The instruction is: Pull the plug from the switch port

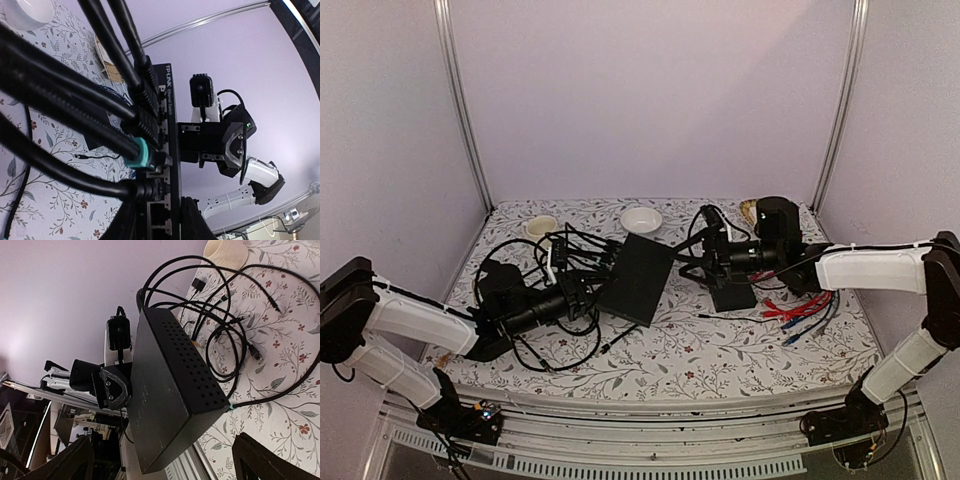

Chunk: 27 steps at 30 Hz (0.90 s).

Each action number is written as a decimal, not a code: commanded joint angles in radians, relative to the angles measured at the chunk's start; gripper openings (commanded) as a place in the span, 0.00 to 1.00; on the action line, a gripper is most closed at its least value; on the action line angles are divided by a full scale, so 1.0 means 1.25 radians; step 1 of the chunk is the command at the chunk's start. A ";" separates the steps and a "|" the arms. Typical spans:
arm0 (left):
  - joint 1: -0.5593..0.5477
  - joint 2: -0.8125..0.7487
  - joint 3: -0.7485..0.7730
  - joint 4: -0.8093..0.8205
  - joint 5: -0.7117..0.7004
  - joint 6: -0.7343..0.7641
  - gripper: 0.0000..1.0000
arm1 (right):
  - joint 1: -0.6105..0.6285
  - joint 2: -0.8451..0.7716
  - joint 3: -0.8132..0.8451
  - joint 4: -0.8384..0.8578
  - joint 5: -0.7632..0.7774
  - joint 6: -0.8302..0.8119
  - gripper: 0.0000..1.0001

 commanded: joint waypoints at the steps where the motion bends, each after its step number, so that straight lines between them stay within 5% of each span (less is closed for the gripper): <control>1: -0.012 -0.037 0.035 0.076 -0.073 -0.002 0.00 | 0.006 -0.136 0.018 -0.194 0.283 -0.153 0.99; 5: -0.016 -0.029 0.057 0.067 -0.104 -0.014 0.00 | 0.006 -0.209 0.015 -0.233 0.503 -0.280 0.99; 8: -0.019 -0.022 0.084 0.046 -0.121 -0.015 0.00 | -0.001 -0.208 0.004 -0.246 0.656 -0.242 0.99; 12: -0.022 0.001 0.122 0.036 -0.146 -0.018 0.00 | -0.052 -0.178 -0.007 -0.167 0.495 -0.289 0.98; 19: -0.035 0.053 0.195 0.009 -0.174 -0.018 0.00 | -0.052 -0.200 -0.037 -0.136 0.407 -0.355 0.86; 27: -0.031 0.102 0.206 0.040 -0.128 -0.031 0.00 | -0.052 -0.177 -0.056 -0.046 0.251 -0.172 0.82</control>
